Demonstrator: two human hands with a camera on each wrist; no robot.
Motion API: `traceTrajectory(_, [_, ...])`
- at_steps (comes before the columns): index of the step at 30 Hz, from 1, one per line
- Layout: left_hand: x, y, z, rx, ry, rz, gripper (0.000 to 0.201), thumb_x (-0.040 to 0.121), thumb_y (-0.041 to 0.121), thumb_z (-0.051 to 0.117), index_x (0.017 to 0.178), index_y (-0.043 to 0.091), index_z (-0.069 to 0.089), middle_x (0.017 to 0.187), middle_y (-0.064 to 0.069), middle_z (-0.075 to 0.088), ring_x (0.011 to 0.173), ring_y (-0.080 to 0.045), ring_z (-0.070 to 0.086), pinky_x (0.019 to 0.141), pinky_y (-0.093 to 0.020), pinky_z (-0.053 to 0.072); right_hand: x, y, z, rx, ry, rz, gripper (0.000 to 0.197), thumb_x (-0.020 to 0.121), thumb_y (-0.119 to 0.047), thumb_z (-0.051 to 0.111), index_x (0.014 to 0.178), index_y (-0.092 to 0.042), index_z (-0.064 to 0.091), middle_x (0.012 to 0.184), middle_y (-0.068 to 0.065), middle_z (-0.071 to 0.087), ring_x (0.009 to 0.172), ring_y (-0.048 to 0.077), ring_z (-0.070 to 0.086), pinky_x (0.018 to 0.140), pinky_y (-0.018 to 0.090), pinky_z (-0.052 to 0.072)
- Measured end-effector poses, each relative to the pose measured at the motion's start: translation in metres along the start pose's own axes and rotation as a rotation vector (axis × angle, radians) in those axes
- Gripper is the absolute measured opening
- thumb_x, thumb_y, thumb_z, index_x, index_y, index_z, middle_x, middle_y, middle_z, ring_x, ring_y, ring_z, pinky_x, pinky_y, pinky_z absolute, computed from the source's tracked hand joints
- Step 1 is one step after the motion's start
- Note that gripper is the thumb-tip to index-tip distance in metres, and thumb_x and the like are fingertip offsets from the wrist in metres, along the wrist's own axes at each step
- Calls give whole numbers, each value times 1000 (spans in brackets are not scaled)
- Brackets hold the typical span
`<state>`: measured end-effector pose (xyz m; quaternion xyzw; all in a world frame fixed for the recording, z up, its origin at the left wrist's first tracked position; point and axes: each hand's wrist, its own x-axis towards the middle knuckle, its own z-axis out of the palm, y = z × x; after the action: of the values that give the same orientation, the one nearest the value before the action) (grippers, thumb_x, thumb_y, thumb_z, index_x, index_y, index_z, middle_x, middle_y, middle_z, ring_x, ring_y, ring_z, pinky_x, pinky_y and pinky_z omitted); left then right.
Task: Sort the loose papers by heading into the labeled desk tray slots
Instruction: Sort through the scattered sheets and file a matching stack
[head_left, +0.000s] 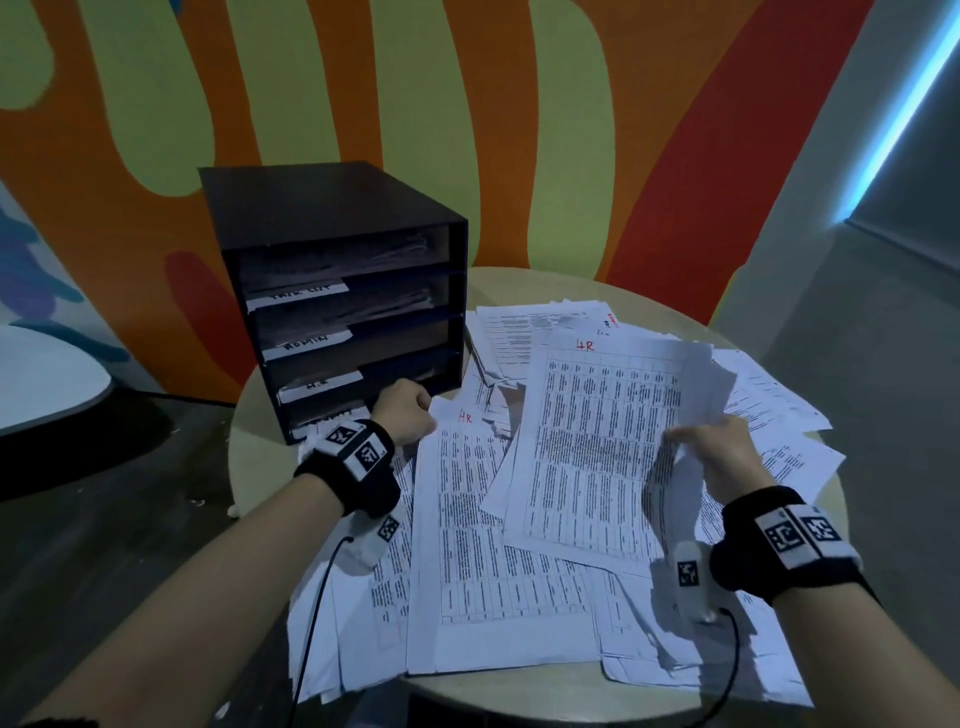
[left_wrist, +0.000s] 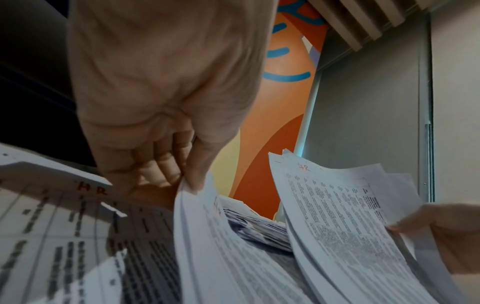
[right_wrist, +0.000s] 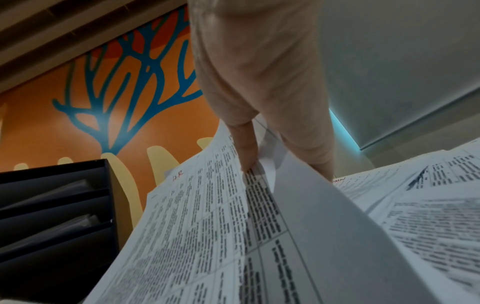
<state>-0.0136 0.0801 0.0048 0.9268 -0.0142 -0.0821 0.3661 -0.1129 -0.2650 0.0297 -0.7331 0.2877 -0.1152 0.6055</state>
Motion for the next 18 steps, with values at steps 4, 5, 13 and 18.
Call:
traceTrajectory(4, [1,-2,5,-75,-184,-35,13,84,7,69,80,10,56,73,-12,51,67,-21,53,58,-30,42,3,2,1,10,1,8,30,80,9,66,109,12,58,96,20,61,89,33,58,73,35,46])
traceTrajectory(5, [0,-2,5,-76,-221,-51,11,86,7,67,82,9,57,74,-13,51,67,-22,53,58,-30,41,3,3,2,7,-1,9,31,80,9,66,110,12,58,97,21,61,90,34,58,76,37,46])
traceTrajectory(13, [-35,51,-64,-100,532,285,20,87,-4,49,72,6,59,65,-4,51,59,-18,44,49,-23,28,-1,6,6,-29,10,23,19,83,15,60,98,5,58,77,12,55,69,23,51,60,27,40])
traceTrajectory(18, [-73,93,-117,-330,729,639,26,89,1,54,69,17,57,64,8,56,55,3,43,54,-14,33,-7,1,11,-47,52,-9,28,85,18,51,67,-4,49,67,8,47,58,20,43,52,25,34])
